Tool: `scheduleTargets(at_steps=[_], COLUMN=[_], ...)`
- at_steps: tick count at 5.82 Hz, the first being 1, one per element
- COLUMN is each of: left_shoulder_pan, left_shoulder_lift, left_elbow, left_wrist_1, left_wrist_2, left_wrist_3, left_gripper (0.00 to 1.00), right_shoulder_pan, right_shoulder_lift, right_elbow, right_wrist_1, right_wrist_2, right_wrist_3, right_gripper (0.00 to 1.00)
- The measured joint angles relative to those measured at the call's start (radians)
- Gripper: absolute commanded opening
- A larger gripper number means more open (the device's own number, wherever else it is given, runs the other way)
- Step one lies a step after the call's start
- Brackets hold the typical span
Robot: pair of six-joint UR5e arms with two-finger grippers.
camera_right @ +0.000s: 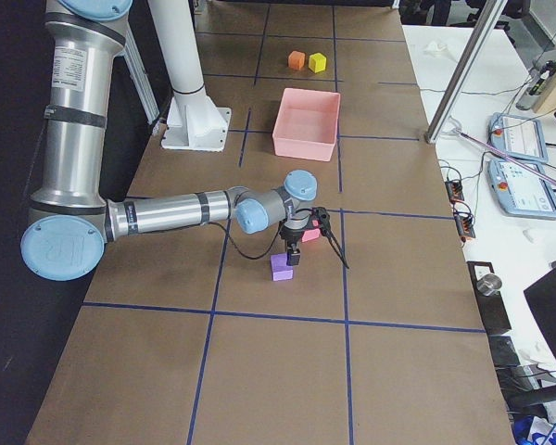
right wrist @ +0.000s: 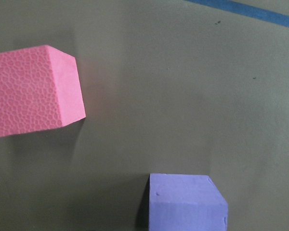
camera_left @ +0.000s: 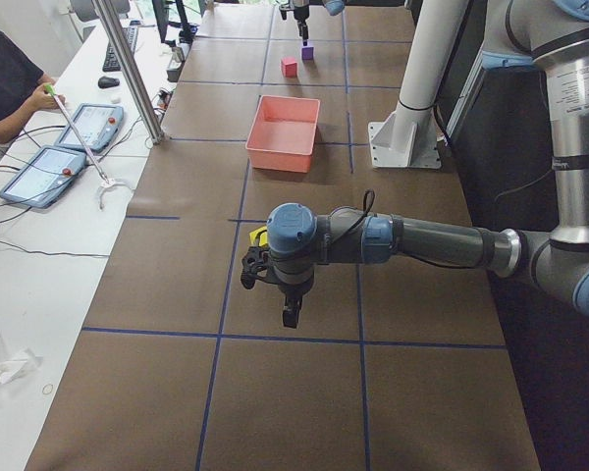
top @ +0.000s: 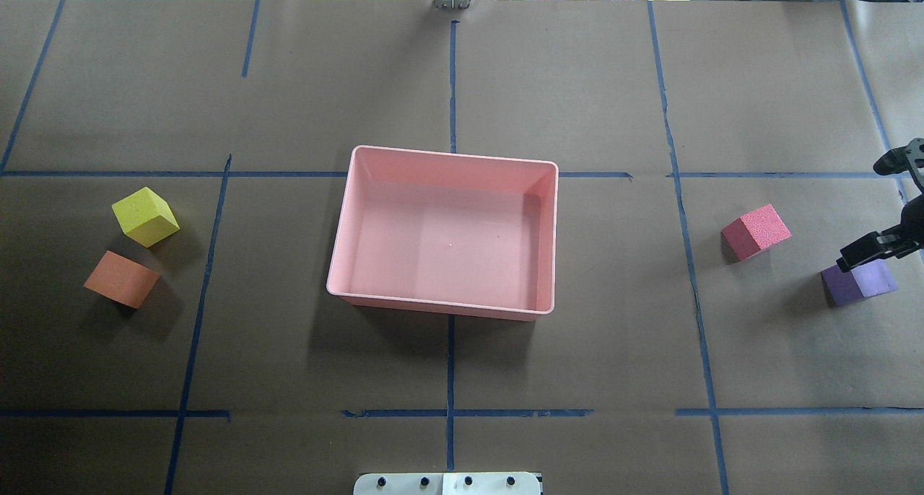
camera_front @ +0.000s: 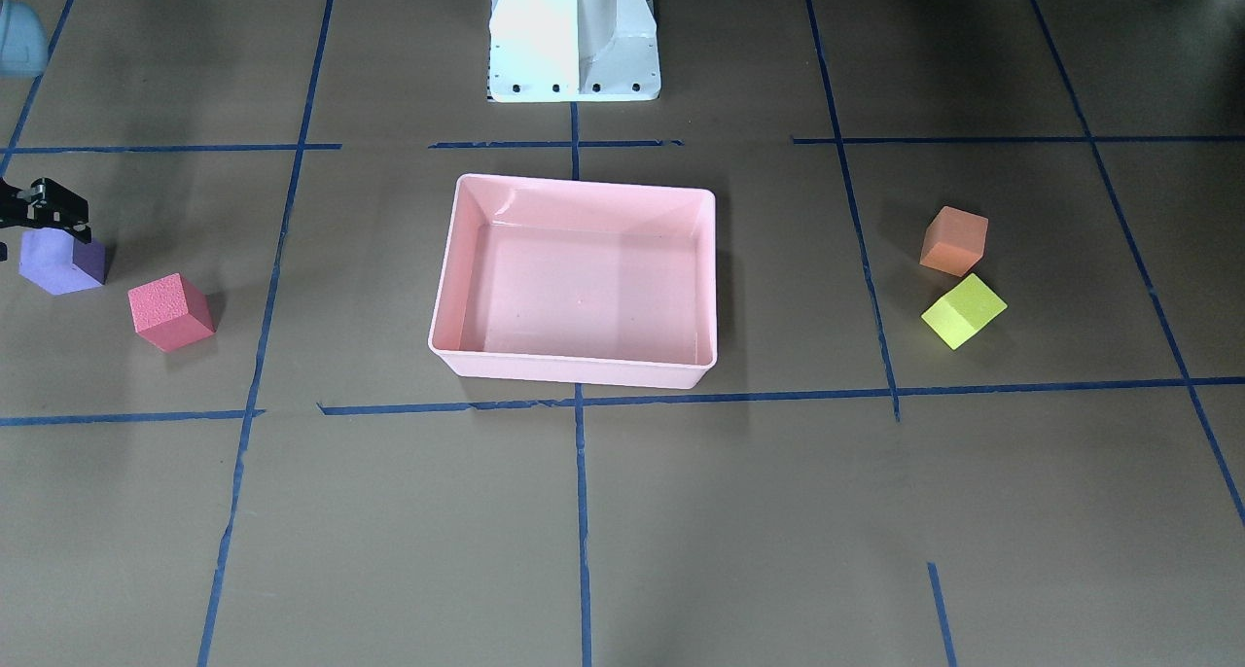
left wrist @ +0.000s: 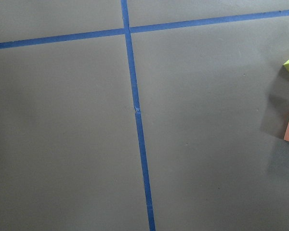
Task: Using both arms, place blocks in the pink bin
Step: 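Lower the right gripper onto the purple cube and close it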
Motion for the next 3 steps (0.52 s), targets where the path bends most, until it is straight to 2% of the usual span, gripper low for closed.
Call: scheduleTargets(at_steps=[3], left_shoulder_pan=[0.0], left_shoulder_lift=[0.0], left_elbow=[-0.004], left_wrist_1=[0.0], left_wrist_2=[0.0], left_wrist_3=[0.0], left_gripper=[1.0], right_shoulder_pan=[-0.048], right_shoulder_lift=[0.014], right_elbow=[-0.067], right_wrist_1=[0.001], right_wrist_2=[-0.048], right_wrist_3=[0.003], right_gripper=[0.96])
